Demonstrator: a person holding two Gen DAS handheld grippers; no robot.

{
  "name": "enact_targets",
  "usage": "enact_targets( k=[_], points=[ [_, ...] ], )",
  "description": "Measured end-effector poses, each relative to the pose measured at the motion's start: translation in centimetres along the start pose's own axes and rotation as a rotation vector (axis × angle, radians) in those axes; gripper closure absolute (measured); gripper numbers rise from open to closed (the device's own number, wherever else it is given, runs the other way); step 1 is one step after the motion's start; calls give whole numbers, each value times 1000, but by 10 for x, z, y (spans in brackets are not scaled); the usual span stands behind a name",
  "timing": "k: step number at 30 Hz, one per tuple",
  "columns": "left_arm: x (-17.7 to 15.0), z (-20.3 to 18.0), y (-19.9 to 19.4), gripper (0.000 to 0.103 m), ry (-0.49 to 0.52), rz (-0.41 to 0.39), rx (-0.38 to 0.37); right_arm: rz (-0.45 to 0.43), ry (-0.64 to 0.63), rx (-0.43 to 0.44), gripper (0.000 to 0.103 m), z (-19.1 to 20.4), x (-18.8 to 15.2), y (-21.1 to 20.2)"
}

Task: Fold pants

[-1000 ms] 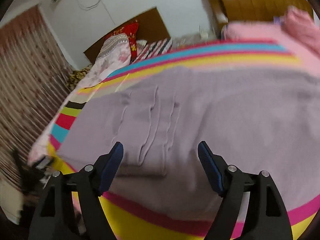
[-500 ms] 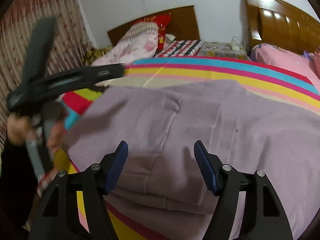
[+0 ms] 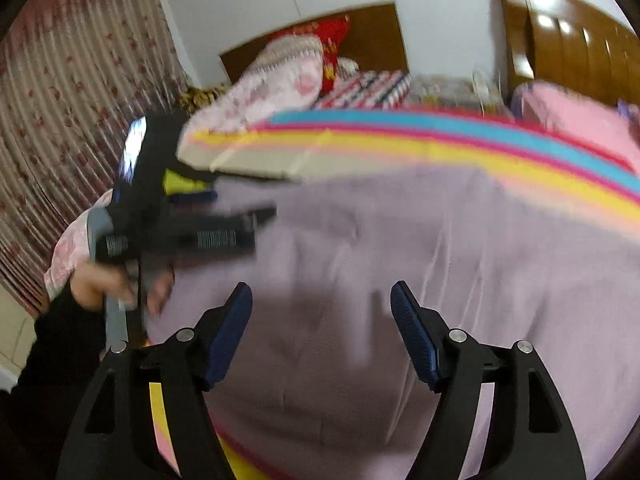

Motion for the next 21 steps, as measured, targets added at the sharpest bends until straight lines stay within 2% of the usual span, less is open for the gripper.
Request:
enact_targets(
  k=[3, 6, 8, 9, 10, 11, 13, 14, 16, 19, 21],
  points=[
    [3, 5, 1, 1, -20, -2, -26, -17, -88, -26, 30, 5, 24, 15],
    [3, 7, 0, 1, -27, -7, -33, 68, -158, -82, 29, 3, 31, 51],
    [2, 6, -1, 1, -29, -8, -35, 102, -211, -138, 23, -1, 28, 70],
    [2, 6, -1, 1, -31, -10, -39, 120, -238, -181, 14, -3, 24, 78],
    [2, 7, 0, 1, -32, -10, -42, 135, -235, -191, 11, -7, 22, 84],
    [2, 8, 0, 1, -33, -9, -44, 150, -171, -153, 11, -15, 21, 87],
    [2, 9, -1, 1, -36, -10, -48, 167, -87, -120, 12, -27, 21, 85],
    [1, 9, -1, 1, -36, -9, -48, 143, -63, -153, 12, -30, 22, 78],
    [1, 9, -1, 1, -36, -10, -48, 104, -64, -175, 12, -28, 22, 63],
    [1, 8, -1, 1, -35, -10, -47, 50, -86, -150, 11, -15, 13, 35],
    [2, 11, 1, 1, -33, -8, -44, 59, -123, -110, 11, -3, 0, 26]
  ],
)
Point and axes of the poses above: each gripper's, at about its wrist camera, not at the fingertips, and y roughly the way its jaws point, z to its left, x to its top, the point moved 3 cm from there along y, roughly the way its jaws point, and after that the axes turned 9 degrees about -x, right-handed, at the moved point
